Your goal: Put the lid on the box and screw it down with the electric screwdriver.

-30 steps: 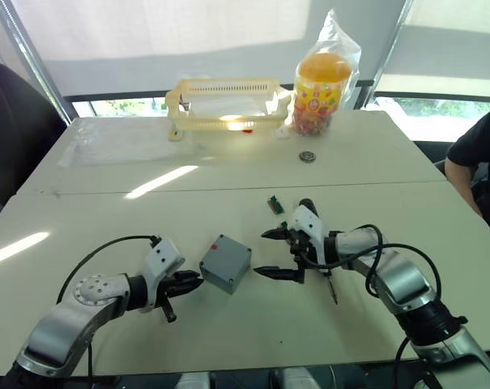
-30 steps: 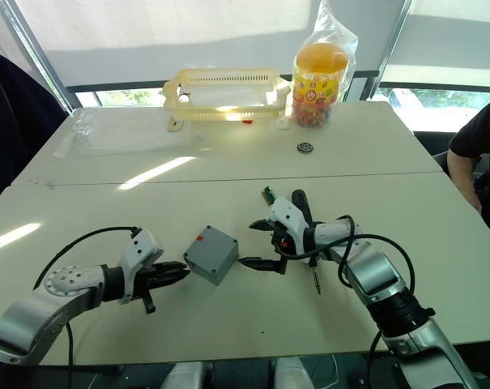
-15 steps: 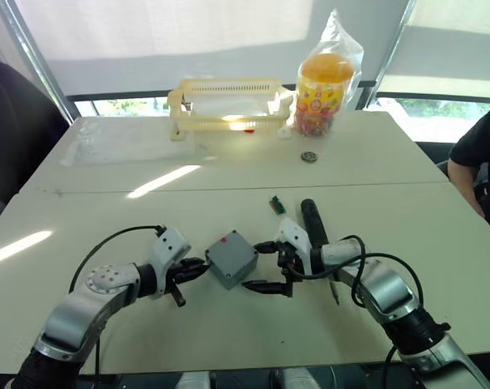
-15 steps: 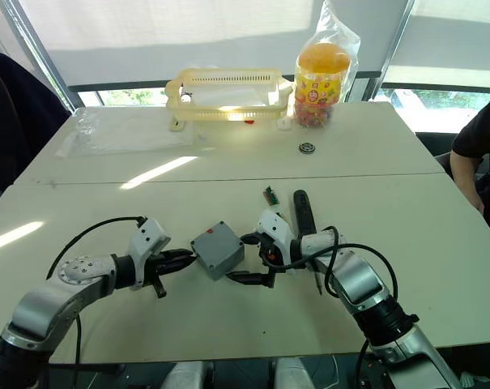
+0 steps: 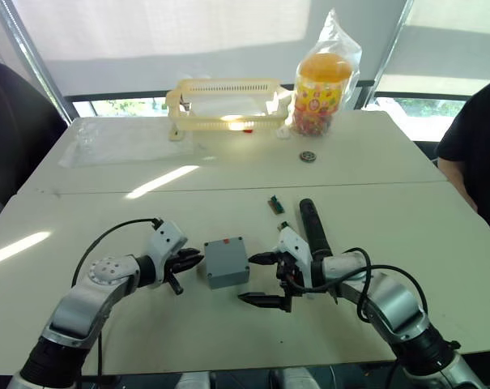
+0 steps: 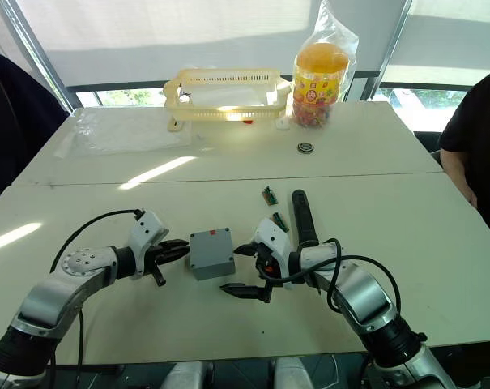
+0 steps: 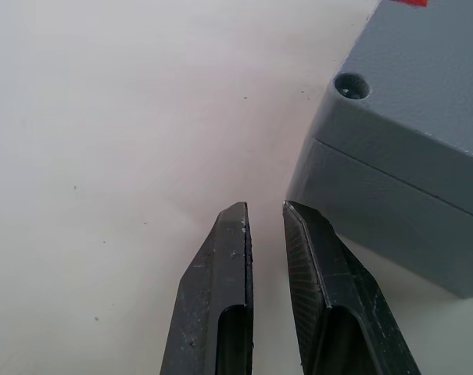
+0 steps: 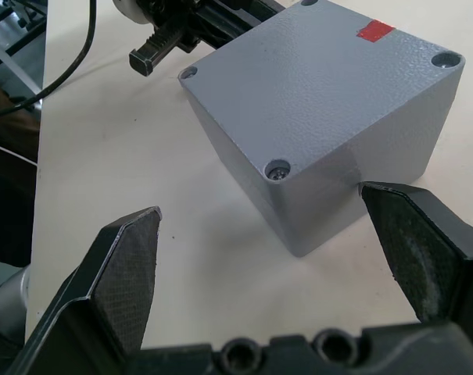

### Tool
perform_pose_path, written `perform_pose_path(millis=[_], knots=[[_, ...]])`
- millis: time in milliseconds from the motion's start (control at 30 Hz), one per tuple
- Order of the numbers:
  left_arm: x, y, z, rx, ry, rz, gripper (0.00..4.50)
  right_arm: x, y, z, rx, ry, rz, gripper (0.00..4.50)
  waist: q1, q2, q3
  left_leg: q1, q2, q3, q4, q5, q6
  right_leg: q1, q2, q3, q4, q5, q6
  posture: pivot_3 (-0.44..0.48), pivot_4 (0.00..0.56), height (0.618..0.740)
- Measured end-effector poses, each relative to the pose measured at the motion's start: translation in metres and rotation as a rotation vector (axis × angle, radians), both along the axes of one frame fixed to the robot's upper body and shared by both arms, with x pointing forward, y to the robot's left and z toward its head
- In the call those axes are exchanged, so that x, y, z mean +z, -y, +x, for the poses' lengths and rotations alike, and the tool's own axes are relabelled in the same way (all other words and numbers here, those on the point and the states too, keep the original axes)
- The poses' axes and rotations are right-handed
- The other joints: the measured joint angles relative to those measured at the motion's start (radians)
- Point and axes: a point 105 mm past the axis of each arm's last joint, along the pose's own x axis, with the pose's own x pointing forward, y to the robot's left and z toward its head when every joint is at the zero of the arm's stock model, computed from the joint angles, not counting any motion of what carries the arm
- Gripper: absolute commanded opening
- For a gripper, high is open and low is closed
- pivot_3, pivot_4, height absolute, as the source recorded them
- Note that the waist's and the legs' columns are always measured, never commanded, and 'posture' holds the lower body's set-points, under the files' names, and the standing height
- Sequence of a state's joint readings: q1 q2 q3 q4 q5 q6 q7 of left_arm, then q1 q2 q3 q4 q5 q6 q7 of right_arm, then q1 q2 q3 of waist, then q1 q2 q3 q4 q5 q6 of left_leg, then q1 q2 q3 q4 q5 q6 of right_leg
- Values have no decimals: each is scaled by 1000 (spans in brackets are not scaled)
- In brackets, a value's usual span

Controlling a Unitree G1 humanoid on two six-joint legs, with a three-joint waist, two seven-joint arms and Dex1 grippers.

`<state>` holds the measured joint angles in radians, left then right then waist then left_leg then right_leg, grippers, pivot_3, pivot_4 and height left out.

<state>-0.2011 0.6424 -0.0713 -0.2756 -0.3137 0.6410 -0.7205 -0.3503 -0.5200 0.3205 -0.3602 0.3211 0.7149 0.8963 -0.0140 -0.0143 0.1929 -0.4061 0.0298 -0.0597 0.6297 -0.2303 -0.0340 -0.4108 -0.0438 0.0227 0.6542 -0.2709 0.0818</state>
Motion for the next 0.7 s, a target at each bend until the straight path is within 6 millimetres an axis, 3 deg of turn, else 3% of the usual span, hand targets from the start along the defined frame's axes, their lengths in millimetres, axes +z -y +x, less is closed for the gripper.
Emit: perform_pose_path(millis=[700], knots=[[-2,4,4,5,26,-16,667,10,0,-12,-27,-25,31,4443,1,0,0,0,0,0,0,0,0,0,0,0,0,0,0,0,150,740]])
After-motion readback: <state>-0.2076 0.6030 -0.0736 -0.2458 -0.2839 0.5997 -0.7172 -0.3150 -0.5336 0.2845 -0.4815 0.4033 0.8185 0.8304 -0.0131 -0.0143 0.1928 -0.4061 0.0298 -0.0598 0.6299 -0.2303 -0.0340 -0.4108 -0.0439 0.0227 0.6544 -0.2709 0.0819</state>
